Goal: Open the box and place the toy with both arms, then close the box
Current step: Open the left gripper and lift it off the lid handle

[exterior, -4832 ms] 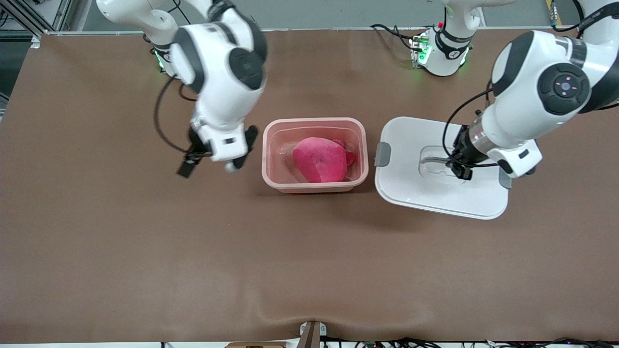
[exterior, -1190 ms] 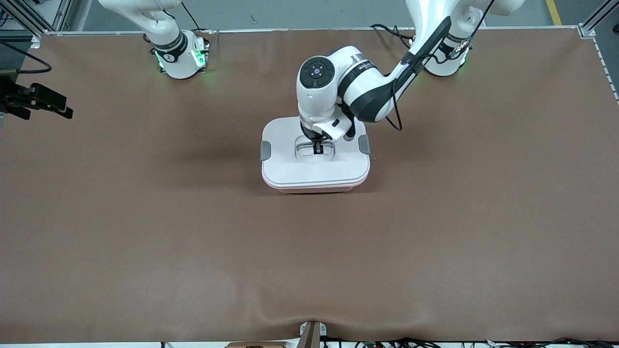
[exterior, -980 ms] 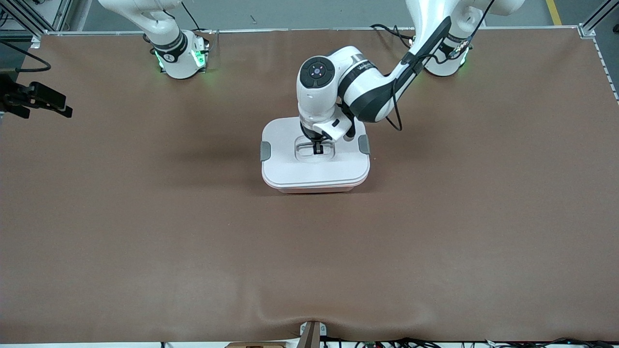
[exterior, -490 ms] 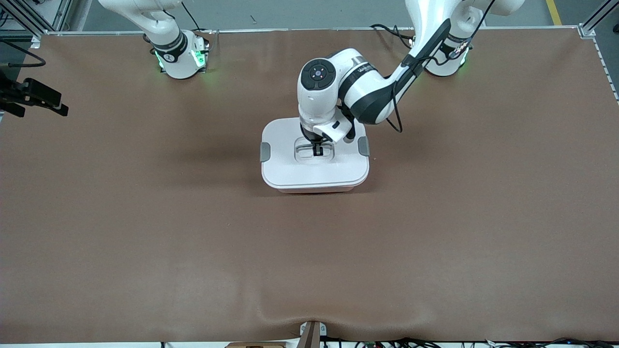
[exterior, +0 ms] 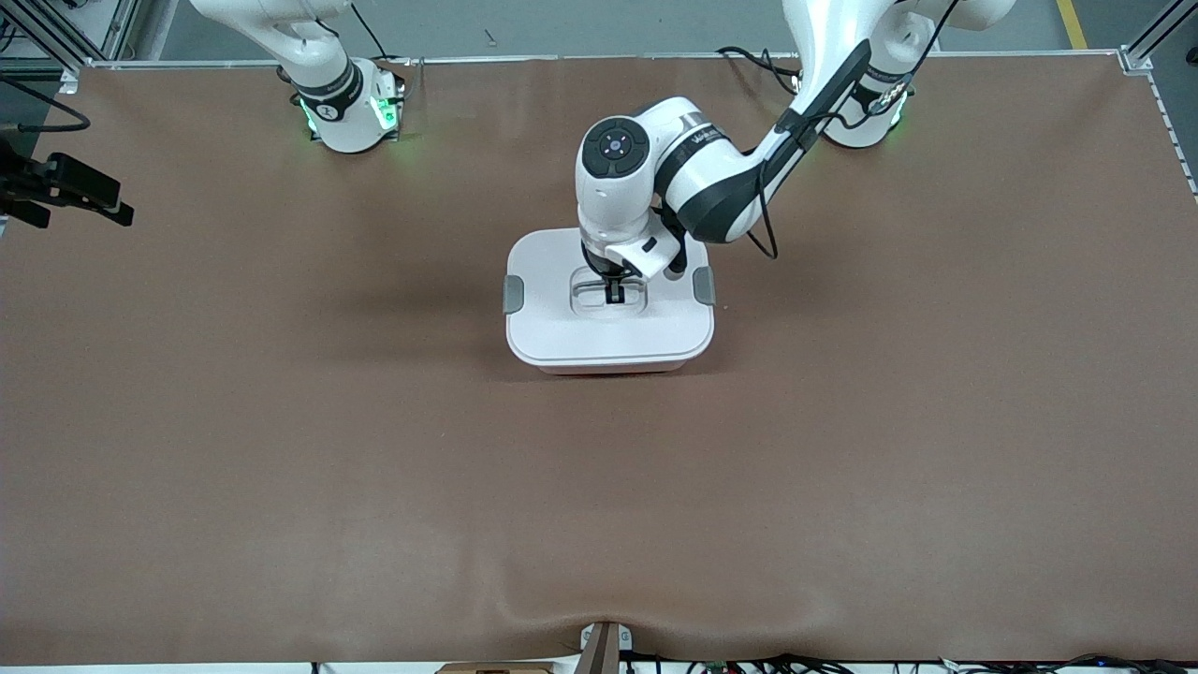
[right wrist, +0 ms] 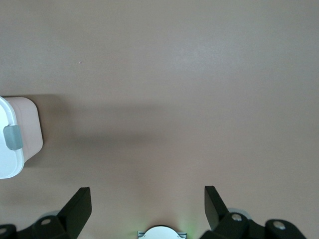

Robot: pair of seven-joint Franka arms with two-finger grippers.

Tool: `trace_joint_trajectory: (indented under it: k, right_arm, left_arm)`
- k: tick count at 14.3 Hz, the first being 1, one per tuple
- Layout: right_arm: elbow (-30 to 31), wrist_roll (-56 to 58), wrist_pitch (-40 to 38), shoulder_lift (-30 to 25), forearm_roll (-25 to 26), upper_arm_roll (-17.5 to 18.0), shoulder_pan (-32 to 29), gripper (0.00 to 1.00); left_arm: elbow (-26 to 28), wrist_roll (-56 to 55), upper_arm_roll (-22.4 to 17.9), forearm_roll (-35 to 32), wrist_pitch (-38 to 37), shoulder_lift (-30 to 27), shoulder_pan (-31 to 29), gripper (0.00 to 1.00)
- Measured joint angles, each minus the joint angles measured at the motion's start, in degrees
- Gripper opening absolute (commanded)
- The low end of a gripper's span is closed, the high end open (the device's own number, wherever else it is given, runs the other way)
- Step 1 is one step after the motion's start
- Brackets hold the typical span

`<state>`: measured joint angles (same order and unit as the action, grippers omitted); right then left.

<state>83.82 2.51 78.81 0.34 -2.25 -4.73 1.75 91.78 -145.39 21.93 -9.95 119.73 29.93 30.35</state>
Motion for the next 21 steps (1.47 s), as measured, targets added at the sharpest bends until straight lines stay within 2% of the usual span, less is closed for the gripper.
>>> trace_joint_trajectory:
  k: [4, 5, 7, 8, 17, 21]
  right_arm:
    - [0.00, 0.00, -0.01, 0.01, -0.42, 0.21, 0.02, 1.00]
    - [0.00, 0.00, -0.01, 0.01, -0.57, 0.25, 0.03, 1.00]
    - [0.00, 0.00, -0.01, 0.01, -0.77, 0.25, 0.02, 1.00]
    - [0.00, 0.00, -0.01, 0.02, -0.78, 0.21, 0.02, 1.00]
    - [0.08, -0.05, 1.23, 0.38, -1.37, -0.37, -0.18, 1.00]
    - [0.19, -0.64, 1.95, 0.46, -2.59, -0.67, -1.87, 1.00]
  left_arm:
    - [0.03, 1.39, 0.01, 0.00, 0.00, 0.00, 0.01, 0.00]
    - [0.03, 1.39, 0.01, 0.00, -0.01, 0.00, 0.01, 0.14]
    - [0.04, 1.47, 0.05, -0.01, -0.05, 0.04, 0.04, 0.83]
    - [0.06, 1.47, 0.07, -0.01, -0.10, 0.10, 0.07, 1.00]
    - [-3.83, 8.31, -0.12, -0.95, -6.06, -2.34, -1.13, 1.00]
    - [-4.94, 18.82, -0.30, -0.97, -9.80, -6.02, -5.15, 1.00]
